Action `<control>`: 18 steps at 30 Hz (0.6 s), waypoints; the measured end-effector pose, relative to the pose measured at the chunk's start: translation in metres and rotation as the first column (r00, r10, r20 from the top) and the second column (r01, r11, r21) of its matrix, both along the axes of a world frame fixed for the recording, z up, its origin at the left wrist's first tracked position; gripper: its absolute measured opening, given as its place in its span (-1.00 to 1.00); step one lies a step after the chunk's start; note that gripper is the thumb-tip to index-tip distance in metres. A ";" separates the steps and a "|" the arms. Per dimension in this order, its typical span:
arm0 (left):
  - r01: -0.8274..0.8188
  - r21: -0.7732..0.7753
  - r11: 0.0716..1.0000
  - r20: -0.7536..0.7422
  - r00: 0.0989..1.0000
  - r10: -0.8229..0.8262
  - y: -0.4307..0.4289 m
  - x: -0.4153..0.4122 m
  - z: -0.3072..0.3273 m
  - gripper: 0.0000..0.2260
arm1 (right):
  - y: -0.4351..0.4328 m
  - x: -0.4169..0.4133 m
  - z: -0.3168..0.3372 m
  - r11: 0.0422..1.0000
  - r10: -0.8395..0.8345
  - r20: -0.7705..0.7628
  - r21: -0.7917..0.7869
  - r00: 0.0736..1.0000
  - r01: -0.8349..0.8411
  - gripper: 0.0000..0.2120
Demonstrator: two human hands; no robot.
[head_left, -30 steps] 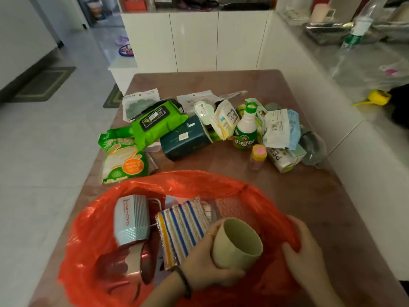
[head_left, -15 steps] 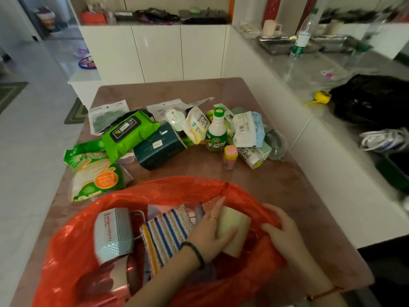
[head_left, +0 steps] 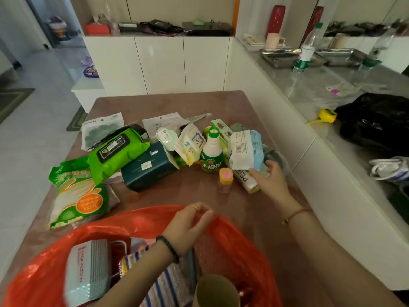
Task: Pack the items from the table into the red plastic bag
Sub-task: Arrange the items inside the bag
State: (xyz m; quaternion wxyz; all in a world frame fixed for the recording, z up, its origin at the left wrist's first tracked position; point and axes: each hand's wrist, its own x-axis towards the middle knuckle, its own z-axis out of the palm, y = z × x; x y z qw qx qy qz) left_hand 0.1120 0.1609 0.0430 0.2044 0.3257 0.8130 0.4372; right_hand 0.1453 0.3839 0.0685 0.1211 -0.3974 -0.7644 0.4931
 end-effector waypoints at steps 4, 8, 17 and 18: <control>-0.142 0.131 0.981 0.158 0.980 0.121 0.036 -0.024 0.008 -0.87 | 0.046 -0.078 -0.007 0.995 -0.095 -0.023 -0.039 0.995 0.094 -0.37; -0.240 0.200 0.950 0.316 0.934 0.169 0.067 -0.044 0.003 -0.91 | 0.093 -0.120 -0.054 0.994 -0.039 0.118 -0.093 0.992 0.050 -0.10; -0.381 0.252 0.889 0.538 0.819 0.199 0.089 -0.048 0.009 -0.89 | 0.100 -0.109 -0.048 0.986 -0.145 0.000 0.078 0.989 0.145 -0.85; -0.401 0.269 0.876 0.571 0.799 0.191 0.088 -0.046 0.012 -0.89 | 0.098 -0.109 -0.044 0.981 -0.146 -0.066 0.118 0.987 0.153 -0.85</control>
